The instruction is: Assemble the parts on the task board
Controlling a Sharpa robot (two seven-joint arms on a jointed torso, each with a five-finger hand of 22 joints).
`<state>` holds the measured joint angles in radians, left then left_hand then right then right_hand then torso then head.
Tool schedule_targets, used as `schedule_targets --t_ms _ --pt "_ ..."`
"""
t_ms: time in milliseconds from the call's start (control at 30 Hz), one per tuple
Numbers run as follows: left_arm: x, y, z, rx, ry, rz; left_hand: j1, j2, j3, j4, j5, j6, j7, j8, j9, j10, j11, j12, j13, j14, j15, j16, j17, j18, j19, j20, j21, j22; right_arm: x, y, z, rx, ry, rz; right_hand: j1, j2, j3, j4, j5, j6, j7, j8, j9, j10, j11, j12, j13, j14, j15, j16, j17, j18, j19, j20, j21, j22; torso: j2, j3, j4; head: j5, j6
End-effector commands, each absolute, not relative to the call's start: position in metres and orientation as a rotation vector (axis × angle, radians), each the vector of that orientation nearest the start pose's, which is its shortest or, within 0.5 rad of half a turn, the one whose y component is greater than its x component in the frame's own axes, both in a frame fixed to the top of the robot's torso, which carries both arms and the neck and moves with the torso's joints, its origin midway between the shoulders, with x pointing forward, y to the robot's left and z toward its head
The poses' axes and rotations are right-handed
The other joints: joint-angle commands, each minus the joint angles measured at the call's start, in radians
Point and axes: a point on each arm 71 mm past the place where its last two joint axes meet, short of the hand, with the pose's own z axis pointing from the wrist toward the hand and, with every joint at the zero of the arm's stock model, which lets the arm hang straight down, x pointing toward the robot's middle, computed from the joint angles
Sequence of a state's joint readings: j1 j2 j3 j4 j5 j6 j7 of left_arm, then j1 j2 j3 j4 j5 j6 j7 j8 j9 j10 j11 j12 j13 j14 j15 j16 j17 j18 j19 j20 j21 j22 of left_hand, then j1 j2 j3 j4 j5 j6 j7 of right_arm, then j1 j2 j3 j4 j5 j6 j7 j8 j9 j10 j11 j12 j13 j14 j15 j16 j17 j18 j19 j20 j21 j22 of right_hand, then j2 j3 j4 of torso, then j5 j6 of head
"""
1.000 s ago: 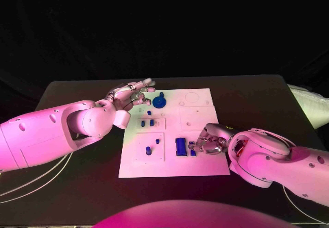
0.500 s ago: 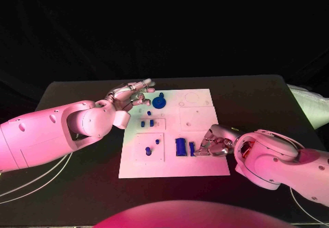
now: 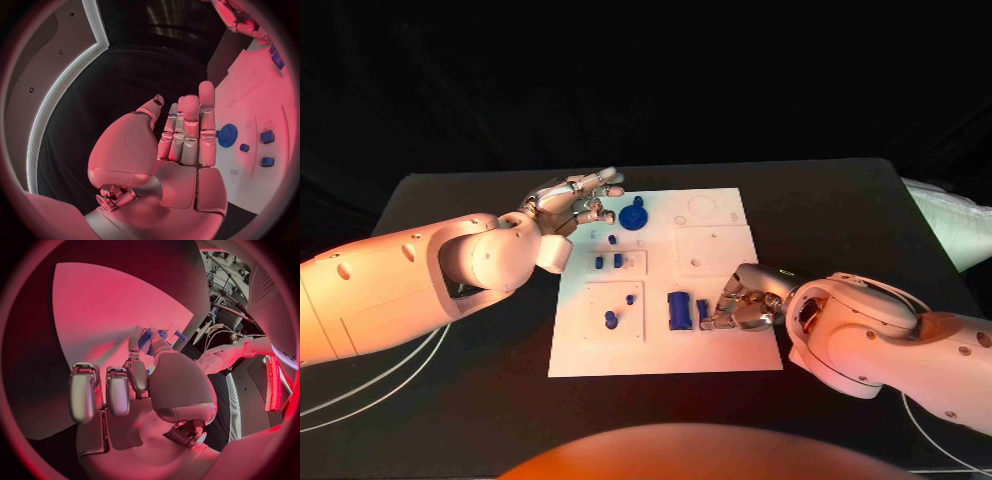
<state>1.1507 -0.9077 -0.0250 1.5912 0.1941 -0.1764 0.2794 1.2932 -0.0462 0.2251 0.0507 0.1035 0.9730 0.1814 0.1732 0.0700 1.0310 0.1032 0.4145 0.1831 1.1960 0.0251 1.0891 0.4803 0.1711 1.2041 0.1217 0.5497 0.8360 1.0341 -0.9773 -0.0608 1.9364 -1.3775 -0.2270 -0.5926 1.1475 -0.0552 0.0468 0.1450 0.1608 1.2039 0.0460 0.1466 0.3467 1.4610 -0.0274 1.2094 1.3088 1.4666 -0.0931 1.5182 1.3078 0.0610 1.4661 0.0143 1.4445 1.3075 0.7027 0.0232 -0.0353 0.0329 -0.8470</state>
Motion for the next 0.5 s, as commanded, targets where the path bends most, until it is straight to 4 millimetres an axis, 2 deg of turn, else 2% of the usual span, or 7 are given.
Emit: schedule_targets --t_ms 33,233,500 --pt "0.4658 0.2131 -0.1999 -1.407 1.543 -1.68 0.003 0.001 -0.005 -0.001 0.005 -0.008 -0.001 0.005 -0.001 -0.008 0.001 0.004 -0.001 -0.006 -0.002 0.0 -0.001 0.011 -0.007 0.002 0.0 -0.002 0.3652 -0.1706 -0.2417 0.068 2.121 0.523 0.002 0.01 -0.01 0.002 0.004 -0.007 0.002 0.006 0.002 0.002 0.0 -0.004 0.045 0.088 0.001 0.004 0.179 -0.013 0.027 -0.001 -0.002 0.05 0.001 -0.0013 0.0005 0.0 -0.002" --pt "0.4655 0.2134 -0.1998 -1.407 1.543 -1.68 0.003 0.001 -0.005 -0.001 0.005 -0.008 -0.001 0.005 -0.001 -0.008 0.001 0.004 -0.001 -0.006 -0.002 0.0 -0.001 0.011 -0.007 0.002 0.0 -0.002 0.368 -0.1726 -0.246 0.073 2.128 0.501 0.009 0.018 -0.011 0.0 0.004 -0.007 0.001 0.007 0.003 0.003 0.0 -0.003 0.047 0.088 0.0 0.004 0.179 -0.013 0.026 -0.001 -0.002 0.05 0.0 -0.0008 -0.0008 0.002 -0.005" --pt "0.4655 0.2138 -0.1998 -1.407 1.542 -1.678 0.003 0.001 -0.005 -0.001 0.005 -0.008 -0.001 0.005 -0.001 -0.008 0.001 0.004 -0.001 -0.006 -0.002 0.0 -0.001 0.011 -0.007 0.002 0.0 -0.002 0.3752 -0.179 -0.2507 0.081 2.122 0.471 0.038 0.03 -0.016 -0.014 -0.008 -0.008 -0.001 0.009 0.005 0.005 -0.002 0.0 0.05 0.088 -0.001 0.005 0.18 -0.013 0.027 -0.002 -0.002 0.052 0.0 -0.0002 0.0018 0.004 -0.007"
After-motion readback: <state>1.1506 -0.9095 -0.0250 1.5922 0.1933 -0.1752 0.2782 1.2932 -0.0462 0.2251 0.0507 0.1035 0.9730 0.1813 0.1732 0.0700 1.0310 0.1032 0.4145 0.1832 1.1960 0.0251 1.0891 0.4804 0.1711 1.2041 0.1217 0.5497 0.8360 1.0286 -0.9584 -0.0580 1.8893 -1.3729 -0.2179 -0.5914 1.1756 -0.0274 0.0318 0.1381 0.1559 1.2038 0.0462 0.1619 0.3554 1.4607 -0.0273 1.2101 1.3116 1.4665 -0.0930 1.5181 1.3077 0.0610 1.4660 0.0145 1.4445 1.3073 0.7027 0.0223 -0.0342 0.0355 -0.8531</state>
